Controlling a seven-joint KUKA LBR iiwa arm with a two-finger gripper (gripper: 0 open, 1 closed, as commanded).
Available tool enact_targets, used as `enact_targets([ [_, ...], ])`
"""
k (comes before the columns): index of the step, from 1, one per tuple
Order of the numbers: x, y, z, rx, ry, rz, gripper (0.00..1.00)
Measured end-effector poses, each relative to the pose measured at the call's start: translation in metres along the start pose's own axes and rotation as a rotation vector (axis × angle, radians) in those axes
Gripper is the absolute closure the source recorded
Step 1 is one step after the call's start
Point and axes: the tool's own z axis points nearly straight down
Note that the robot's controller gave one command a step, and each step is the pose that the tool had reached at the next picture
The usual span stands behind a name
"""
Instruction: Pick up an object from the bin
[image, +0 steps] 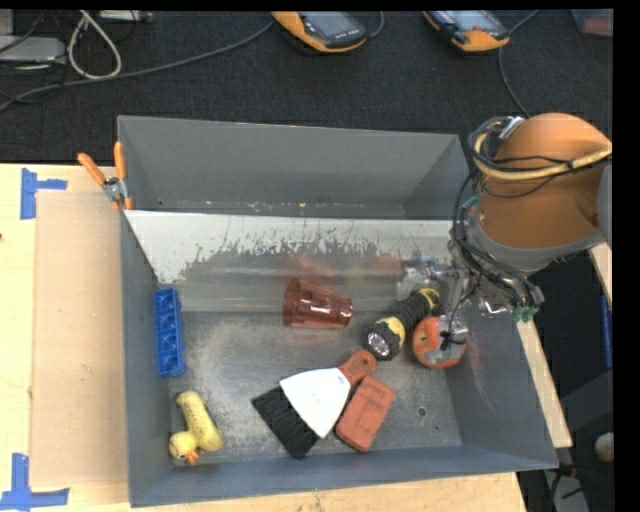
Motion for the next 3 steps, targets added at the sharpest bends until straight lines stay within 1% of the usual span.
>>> enact_targets([
  [1, -0.012, -0.017, 0.085, 0.001, 0.004, -0.052, 0.00],
  [2, -0.012, 0.044, 0.067, 0.001, -0.006, -0.202, 0.00],
  [3, -0.056, 0.045, 0.133, 0.002, -0.002, -0.269, 0.00],
])
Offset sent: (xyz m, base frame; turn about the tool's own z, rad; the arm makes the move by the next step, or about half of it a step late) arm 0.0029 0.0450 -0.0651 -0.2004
